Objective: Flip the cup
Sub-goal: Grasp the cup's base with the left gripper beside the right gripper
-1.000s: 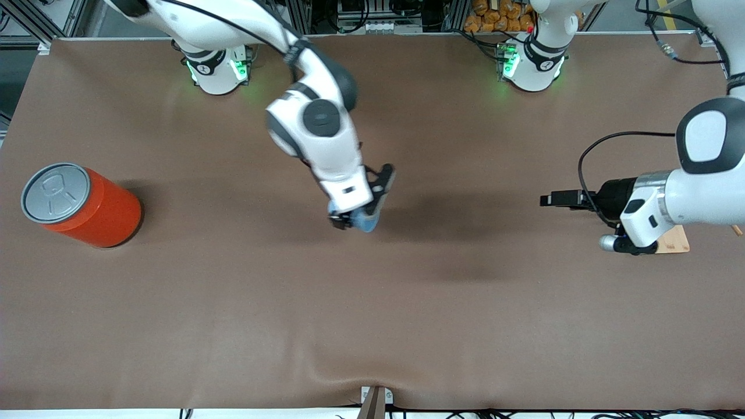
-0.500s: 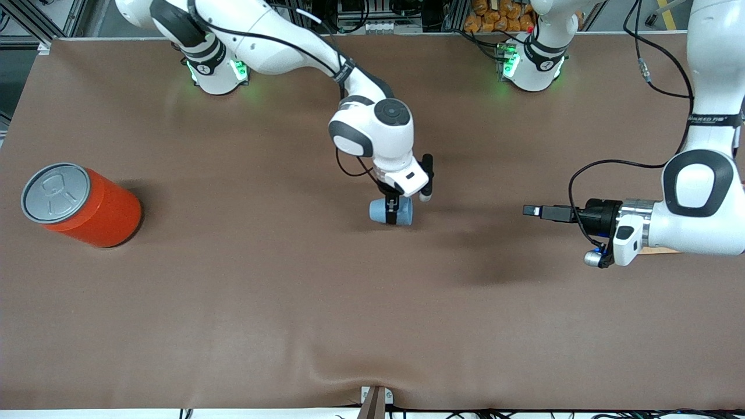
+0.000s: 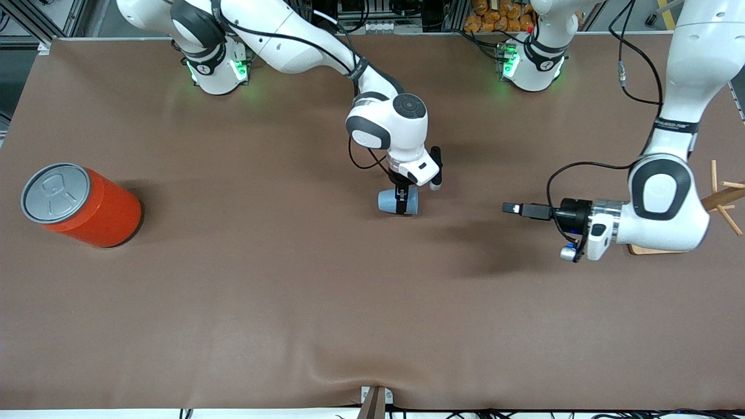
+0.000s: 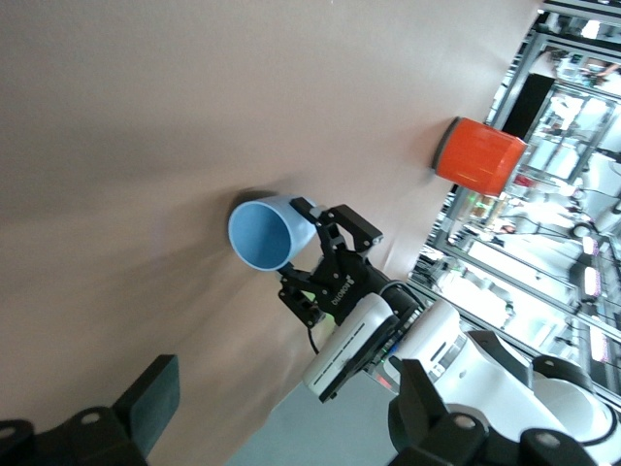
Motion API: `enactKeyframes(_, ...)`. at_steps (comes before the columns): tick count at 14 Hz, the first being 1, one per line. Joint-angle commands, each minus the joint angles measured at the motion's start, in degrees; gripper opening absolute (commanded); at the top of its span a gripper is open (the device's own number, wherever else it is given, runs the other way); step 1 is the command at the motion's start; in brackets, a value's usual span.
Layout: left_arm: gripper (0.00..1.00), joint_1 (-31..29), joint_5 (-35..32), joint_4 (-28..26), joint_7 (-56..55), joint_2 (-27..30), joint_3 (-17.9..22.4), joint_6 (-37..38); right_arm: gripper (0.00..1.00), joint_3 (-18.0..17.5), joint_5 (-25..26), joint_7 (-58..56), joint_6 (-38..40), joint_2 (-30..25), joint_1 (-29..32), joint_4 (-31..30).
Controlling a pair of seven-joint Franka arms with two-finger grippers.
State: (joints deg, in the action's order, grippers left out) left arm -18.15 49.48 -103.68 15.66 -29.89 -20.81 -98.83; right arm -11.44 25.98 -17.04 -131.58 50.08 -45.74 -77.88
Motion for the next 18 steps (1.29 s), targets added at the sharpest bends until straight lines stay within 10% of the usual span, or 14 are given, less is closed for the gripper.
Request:
enactKeyframes(1,1.00,-0.8,1.7,-2.1,1.7,0.5,-0.4,-0.8,0.17,0.6,1.5,2.1,0.0,1.3,-1.2,1.9)
enactKeyframes(3,1.00,-0.8,2.6,-3.4,1.8,0.5,-0.5,-2.1,0.31,0.6,1.4,2.1,0.0,1.7,-1.3,1.9)
enactKeyframes(5,1.00,-0.4,5.7,-5.1,3.6,0.5,-0.5,-3.6,1.00,0.6,1.4,2.1,0.0,1.5,-0.8,1.9)
enactKeyframes(18,1.00,5.1,23.2,-13.9,17.0,-2.4,-0.8,-11.7,1.00,-1.6,0.3,2.3,10.9,-6.2,-0.7,1.4)
